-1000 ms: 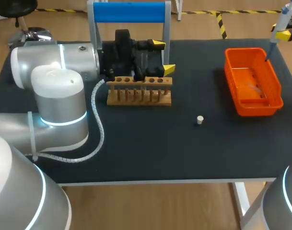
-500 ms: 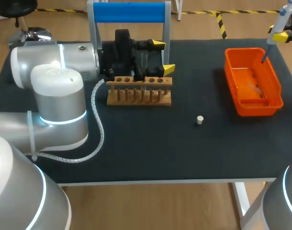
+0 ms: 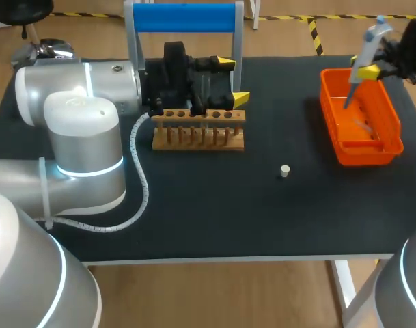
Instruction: Invert the test tube, pick up the pipette, mount the tip to pipette, aspirate from beaker and dispense into the tube, eject the tip, return the pipette, and cap with the stopper.
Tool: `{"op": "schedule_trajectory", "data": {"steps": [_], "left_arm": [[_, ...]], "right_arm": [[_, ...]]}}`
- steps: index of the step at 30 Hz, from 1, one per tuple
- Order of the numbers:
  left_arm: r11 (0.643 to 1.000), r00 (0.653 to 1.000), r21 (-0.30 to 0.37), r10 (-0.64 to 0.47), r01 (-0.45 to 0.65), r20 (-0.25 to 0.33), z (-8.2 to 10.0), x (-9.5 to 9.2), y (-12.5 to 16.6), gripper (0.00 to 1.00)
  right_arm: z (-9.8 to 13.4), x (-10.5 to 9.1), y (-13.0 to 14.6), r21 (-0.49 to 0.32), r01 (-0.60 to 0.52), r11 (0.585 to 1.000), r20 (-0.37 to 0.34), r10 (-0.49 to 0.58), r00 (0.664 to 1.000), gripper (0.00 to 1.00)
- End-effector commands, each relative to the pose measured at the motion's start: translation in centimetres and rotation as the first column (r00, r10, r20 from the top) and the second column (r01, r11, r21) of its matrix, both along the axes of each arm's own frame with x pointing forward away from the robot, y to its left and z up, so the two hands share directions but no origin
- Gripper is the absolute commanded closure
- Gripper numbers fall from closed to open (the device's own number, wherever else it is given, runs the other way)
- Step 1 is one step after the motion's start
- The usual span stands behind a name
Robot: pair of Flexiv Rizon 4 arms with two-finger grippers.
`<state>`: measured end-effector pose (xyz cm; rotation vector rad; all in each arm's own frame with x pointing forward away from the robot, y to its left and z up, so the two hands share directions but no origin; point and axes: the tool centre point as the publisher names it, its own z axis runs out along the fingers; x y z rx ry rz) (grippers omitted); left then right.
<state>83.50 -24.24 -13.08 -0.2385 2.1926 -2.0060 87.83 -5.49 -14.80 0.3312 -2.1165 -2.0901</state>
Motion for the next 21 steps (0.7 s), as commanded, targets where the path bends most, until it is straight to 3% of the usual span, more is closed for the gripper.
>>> {"op": "schedule_trajectory", "data": {"steps": [1,10,21], "left_arm": [[1.0,1.0,-0.003,0.003,-0.003,0.002,-0.1,0.0,-0.2,0.0],[1.0,1.0,-0.003,0.003,-0.003,0.002,-0.1,0.0,-0.2,0.0],[1.0,1.0,-0.003,0.003,-0.003,0.002,-0.1,0.0,-0.2,0.0]], "right_arm": [[-0.7,-1.5,5.3,-0.003,0.068,0.998,-0.009,-0.068,0.998,1.0],[-2.5,-1.6,10.9,-0.008,0.062,0.998,-0.025,-0.063,0.998,1.0],[-2.2,-1.6,16.2,0.015,0.055,0.998,-0.002,-0.055,0.999,1.0]]}}
